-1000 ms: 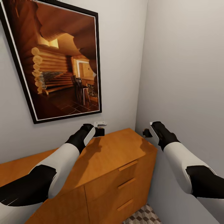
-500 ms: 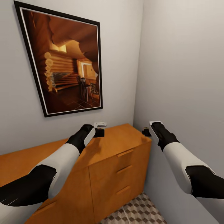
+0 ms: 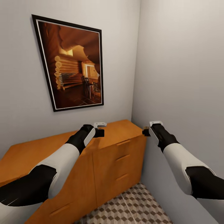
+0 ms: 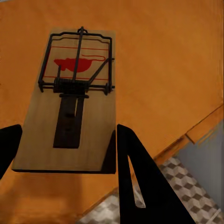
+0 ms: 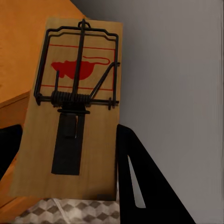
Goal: Take the four mousetraps from the cabinet in the bathroom and place them on the bathroom floor. Make sure all four end up on the same floor surface, and ensure that at least two of them are either under or directly next to the same bathroom sink.
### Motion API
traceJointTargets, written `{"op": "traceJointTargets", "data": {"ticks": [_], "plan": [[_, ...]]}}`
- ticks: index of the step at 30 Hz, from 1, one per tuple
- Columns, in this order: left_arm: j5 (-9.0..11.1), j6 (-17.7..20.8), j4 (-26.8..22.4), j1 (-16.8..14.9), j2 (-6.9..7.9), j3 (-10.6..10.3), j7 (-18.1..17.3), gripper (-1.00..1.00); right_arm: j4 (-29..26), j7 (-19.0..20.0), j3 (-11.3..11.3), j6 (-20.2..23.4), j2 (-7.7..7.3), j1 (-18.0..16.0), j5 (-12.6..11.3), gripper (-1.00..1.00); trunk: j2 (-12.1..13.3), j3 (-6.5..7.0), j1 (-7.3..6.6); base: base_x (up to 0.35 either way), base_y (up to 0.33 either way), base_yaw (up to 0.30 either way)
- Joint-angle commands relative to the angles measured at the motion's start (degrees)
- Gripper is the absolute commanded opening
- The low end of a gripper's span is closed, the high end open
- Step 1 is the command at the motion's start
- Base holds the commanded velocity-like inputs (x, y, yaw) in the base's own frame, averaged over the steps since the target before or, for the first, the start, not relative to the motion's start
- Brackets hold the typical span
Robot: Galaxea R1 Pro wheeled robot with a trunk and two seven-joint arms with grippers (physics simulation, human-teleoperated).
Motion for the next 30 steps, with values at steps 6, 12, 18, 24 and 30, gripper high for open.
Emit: {"op": "traceJointTargets", "data": {"ticks": [6, 12, 18, 24, 30], "plan": [[0.59, 0.18, 0.06, -0.04, 0.0, -0.24, 0.47, -1.0, 0.12, -0.16, 0.63, -3.27, -0.08, 1.25, -0.51, -1.0, -0.05, -0.07, -0.04, -0.338, 0.0, 0.0], [0.61, 0.13, 0.18, -0.04, 0.0, -0.24, 0.42, -1.0, 0.15, 0.67, 1.59, -3.89, -0.08, 1.46, -0.49, -1.0, -0.05, -0.07, -0.04, -0.338, 0.0, 0.0], [0.54, 0.09, 0.2, -0.04, 0.0, -0.24, 0.4, -1.0, 0.17, 2.12, 4.53, -5.17, -0.08, 1.52, -0.57, -1.0, -0.05, -0.07, -0.04, -0.338, 0.0, 0.0], [0.46, 0.05, 0.21, -0.04, 0.0, -0.24, 0.45, -1.0, 0.3, 2.42, 5.13, -5.51, -0.08, 1.54, -0.64, -1.0, -0.05, -0.07, -0.04, -0.312, 0.0, 0.0], [0.44, -0.15, 0.21, -0.04, 0.0, -0.24, 0.41, -1.0, 0.32, 2.53, 5.21, -5.48, -0.08, 1.54, -0.73, -1.0, -0.05, -0.07, -0.04, -0.122, 0.0, 0.0]]}}
